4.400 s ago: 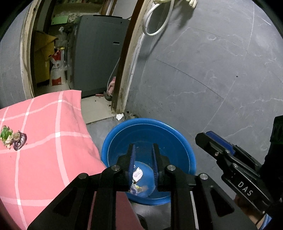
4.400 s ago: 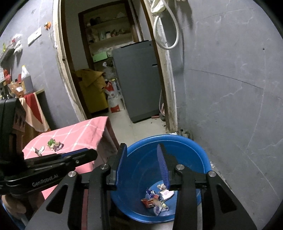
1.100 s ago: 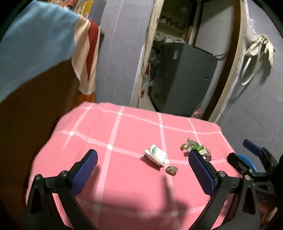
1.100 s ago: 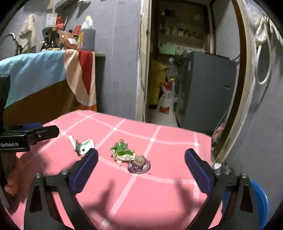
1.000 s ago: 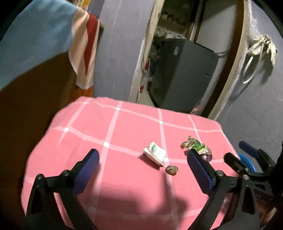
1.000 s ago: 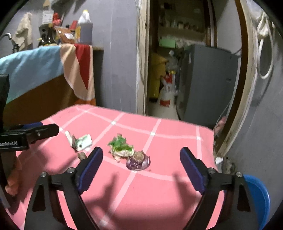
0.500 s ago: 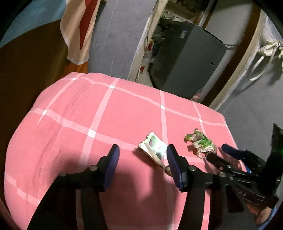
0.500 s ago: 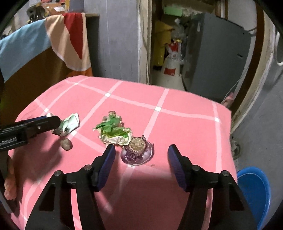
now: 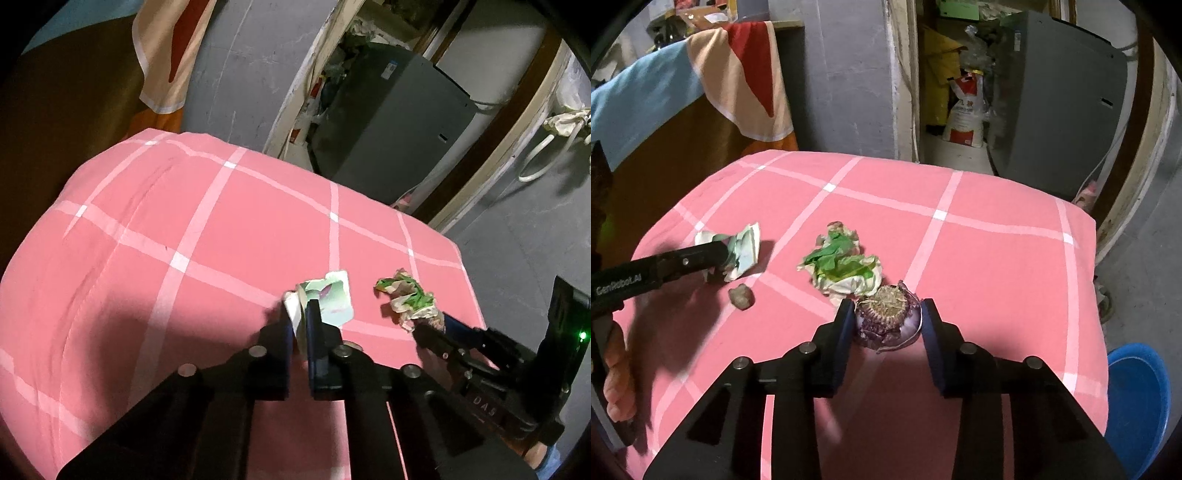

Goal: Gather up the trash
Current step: 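Grasp the purple spiky shell with the right tool while the left grasps the white paper, then lift the purple shell and white paper with both tools over the blue basin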

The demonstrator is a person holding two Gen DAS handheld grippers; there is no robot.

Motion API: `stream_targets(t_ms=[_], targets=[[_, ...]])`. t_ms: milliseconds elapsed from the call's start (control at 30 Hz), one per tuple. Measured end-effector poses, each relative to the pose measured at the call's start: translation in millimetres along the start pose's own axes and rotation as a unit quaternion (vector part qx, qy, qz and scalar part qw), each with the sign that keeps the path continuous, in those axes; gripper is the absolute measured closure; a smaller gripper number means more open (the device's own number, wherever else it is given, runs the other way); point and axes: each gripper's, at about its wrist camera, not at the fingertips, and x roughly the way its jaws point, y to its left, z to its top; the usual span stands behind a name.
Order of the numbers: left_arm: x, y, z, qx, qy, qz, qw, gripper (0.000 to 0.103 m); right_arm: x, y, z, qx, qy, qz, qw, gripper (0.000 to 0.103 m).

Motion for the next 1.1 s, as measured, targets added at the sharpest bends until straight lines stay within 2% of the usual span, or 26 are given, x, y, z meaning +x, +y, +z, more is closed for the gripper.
stream_targets(t_ms=[367,467,600,733,933,1100], targets=[[-22.4,-12.9,-11.3,-0.005,-0.043,-0.014,0.999,0.101,-26.3,1.1,-23.9,0.023,-0.027,0.026,0.999,0.07],[-31.2,-18.8,-14.9,-0.003,-0.057,-0.017,0.9982,0.101,-39.3,5.1,-29.2,0.029,-0.054,0.03,0.998,0.07],[-45.7,-30.7,-19.8,0.004,-0.083,-0.029,0.9961,0.101,-70.9,10.2,-36.3,0.032,-0.113,0.03,0.993,0.07],[-66.3,-49.4,-23.9,0.021,-0.124,-0.049,0.9909,0.101,-102.6,11.0,-38.4,0.032,-0.168,0.025,0.985,0.07],[-100.3,-85.8,-26.6,0.062,-0.185,-0.075,0.9779,0.101,-156.6,9.5,-41.1,0.029,-0.25,0.003,0.968,0.07],[-117.5,-121.3,-33.9,0.106,-0.216,-0.093,0.9662,0.101,-192.6,5.9,-51.9,0.03,-0.299,-0.02,0.954,0.07]])
